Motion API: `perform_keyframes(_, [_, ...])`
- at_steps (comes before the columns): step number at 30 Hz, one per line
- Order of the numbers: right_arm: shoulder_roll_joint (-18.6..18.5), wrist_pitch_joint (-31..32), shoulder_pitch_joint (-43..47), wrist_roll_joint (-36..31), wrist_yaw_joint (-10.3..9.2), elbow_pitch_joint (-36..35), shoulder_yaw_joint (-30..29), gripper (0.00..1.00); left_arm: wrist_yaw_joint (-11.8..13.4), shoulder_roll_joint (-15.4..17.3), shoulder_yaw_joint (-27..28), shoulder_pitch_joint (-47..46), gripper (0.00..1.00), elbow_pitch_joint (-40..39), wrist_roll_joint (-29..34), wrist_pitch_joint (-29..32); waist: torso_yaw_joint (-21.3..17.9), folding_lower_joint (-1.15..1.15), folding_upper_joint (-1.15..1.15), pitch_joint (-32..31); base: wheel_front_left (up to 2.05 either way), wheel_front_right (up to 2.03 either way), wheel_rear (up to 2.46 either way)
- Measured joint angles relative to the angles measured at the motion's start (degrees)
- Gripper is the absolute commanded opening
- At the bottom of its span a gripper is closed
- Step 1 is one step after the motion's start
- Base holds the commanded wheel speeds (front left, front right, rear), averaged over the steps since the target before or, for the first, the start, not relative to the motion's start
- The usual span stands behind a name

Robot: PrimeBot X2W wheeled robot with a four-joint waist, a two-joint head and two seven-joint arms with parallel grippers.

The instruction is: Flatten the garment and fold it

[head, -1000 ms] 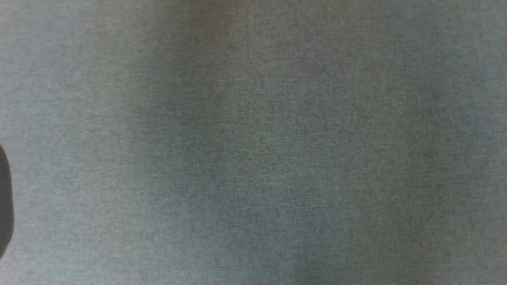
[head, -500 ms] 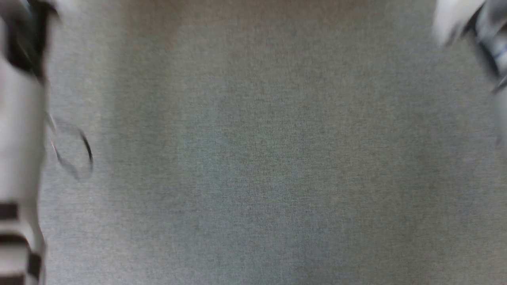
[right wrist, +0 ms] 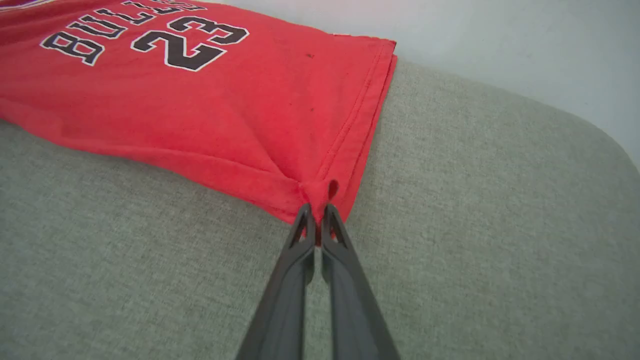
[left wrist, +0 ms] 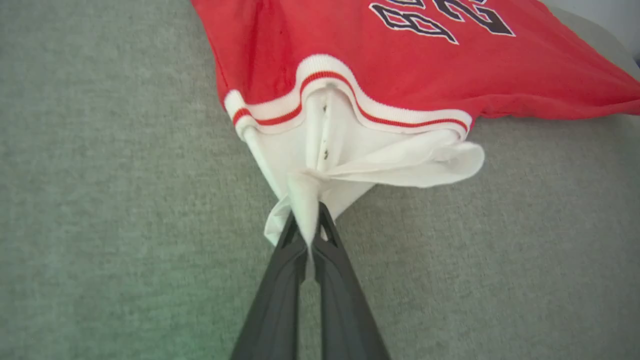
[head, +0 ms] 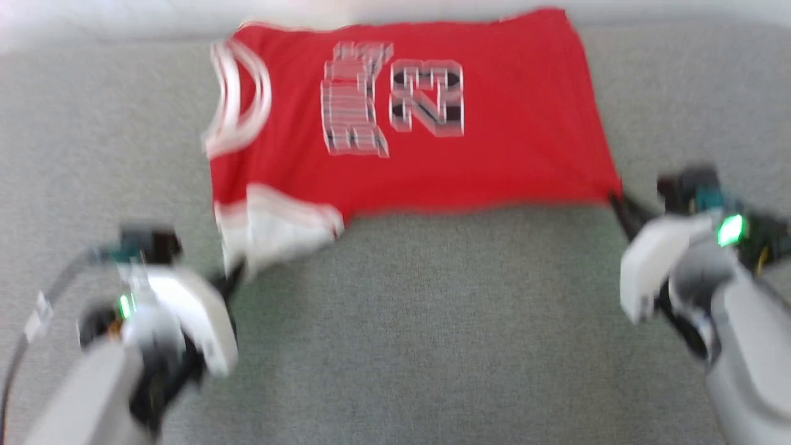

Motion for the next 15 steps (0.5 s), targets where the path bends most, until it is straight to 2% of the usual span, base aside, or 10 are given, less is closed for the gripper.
perform_keyframes(7, [1.49,2.56,12.35,-0.82,0.00,-3.49,-3.86,0.00,5.45,2.21,0.02,16.75,0.00,-11.88,-2.80,2.83,0.55,0.00,0.00,-5.25,0.00,0.00,0.00])
perform_keyframes(15, [4.46,8.12,25.23,-0.89,0.00,-11.14,-7.60,0.00,9.15,2.36,0.32,28.90,0.00,-17.73,-4.10,0.55,0.91,0.01,0.00,-8.45,0.00,0.00,0.00])
